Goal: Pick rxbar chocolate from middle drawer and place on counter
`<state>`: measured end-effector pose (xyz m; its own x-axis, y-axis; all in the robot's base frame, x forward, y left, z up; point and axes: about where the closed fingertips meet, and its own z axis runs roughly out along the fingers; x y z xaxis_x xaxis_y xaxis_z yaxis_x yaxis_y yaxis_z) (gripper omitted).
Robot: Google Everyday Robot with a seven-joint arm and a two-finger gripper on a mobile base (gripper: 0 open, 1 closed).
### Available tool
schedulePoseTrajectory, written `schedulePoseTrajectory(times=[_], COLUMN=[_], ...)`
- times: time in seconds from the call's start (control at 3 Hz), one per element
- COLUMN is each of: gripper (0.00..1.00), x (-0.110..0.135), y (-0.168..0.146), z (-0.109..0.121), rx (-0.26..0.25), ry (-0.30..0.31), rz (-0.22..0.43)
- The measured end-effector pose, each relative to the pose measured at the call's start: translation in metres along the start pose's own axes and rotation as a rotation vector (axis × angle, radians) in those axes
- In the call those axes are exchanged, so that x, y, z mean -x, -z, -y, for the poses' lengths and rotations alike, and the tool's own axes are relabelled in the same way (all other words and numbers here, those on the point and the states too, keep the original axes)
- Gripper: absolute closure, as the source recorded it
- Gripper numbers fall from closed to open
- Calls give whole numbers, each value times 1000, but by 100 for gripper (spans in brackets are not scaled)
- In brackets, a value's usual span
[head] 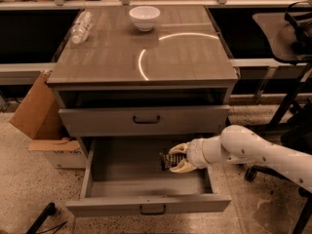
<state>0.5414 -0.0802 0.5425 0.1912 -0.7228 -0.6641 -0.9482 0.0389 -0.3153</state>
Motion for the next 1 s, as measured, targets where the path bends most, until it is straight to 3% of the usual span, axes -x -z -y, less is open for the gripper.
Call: schedulePoseTrajectory(times=[0.67,1.0], gripper=[100,100], x=[68,68], y=[70,70], z=[4,4], rx=[-22,-22], ry=[215,215], rz=[-22,-22])
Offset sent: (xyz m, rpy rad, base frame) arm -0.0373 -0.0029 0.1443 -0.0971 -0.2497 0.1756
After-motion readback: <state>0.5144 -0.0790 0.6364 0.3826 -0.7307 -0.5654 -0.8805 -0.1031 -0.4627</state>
